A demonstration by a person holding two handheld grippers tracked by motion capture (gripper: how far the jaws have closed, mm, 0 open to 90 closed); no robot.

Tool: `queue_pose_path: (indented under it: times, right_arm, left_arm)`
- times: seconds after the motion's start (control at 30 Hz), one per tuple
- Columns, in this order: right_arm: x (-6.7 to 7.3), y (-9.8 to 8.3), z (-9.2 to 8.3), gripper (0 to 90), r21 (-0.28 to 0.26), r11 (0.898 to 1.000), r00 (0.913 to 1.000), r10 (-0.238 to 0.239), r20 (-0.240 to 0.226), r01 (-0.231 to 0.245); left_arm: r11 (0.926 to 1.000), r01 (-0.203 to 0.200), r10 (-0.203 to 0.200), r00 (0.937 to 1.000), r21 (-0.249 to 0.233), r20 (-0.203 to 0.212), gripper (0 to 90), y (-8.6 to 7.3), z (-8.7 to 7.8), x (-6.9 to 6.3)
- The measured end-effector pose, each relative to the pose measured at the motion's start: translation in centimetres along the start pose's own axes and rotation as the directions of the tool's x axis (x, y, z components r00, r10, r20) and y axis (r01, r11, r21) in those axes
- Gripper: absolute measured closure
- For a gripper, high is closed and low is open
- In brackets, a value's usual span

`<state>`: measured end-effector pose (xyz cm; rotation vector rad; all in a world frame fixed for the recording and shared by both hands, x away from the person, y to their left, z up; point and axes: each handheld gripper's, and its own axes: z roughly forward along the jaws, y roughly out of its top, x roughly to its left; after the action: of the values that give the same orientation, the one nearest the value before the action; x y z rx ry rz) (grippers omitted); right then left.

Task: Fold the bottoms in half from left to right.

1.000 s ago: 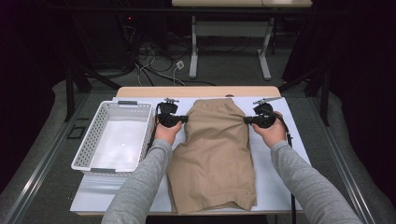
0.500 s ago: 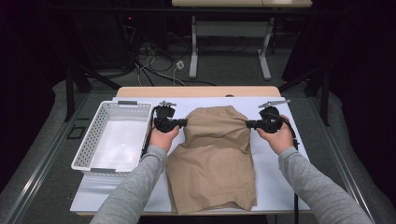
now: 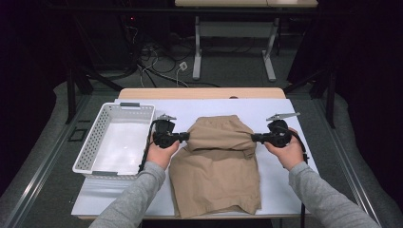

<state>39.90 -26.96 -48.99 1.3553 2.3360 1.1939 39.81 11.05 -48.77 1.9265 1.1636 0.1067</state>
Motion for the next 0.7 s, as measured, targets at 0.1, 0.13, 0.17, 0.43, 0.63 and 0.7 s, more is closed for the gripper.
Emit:
queue_pose_path:
  times: [0.1,0.13,0.17,0.43,0.63,0.7]
  right_arm:
    - [0.0,-0.8,0.1,88.8,0.001,1.000,0.9999,0.007,-0.015,-0.007]
    - [0.1,-1.1,0.1,88.8,0.006,1.000,0.9997,0.013,-0.018,-0.013]
    - [0.1,-1.4,0.2,88.8,0.008,1.000,0.9996,0.018,-0.022,-0.018]
    - [-0.2,-3.4,1.0,88.9,0.031,0.998,0.9978,0.052,-0.041,-0.050]
    - [-0.4,-4.3,1.4,89.0,0.033,0.997,0.9967,0.064,-0.050,-0.063]
    - [-0.4,-4.5,1.5,89.0,0.039,0.997,0.9963,0.069,-0.051,-0.067]
  left_arm:
    - [0.9999,0.006,-0.006,1.0000,0.009,0.006,89.7,-0.9,0.2,0.0]
    - [0.9999,0.010,-0.010,0.9999,0.010,0.009,89.7,-1.1,0.2,0.0]
    - [0.9998,0.019,-0.019,0.9997,0.012,0.015,89.7,-1.4,0.3,0.1]
    - [0.9981,0.051,-0.052,0.9982,0.034,0.029,89.7,-3.2,1.3,0.5]
    - [0.9967,0.065,-0.066,0.9973,0.049,0.031,89.6,-4.2,1.9,0.7]
    - [0.9962,0.070,-0.072,0.9970,0.051,0.028,89.5,-4.5,2.1,0.8]
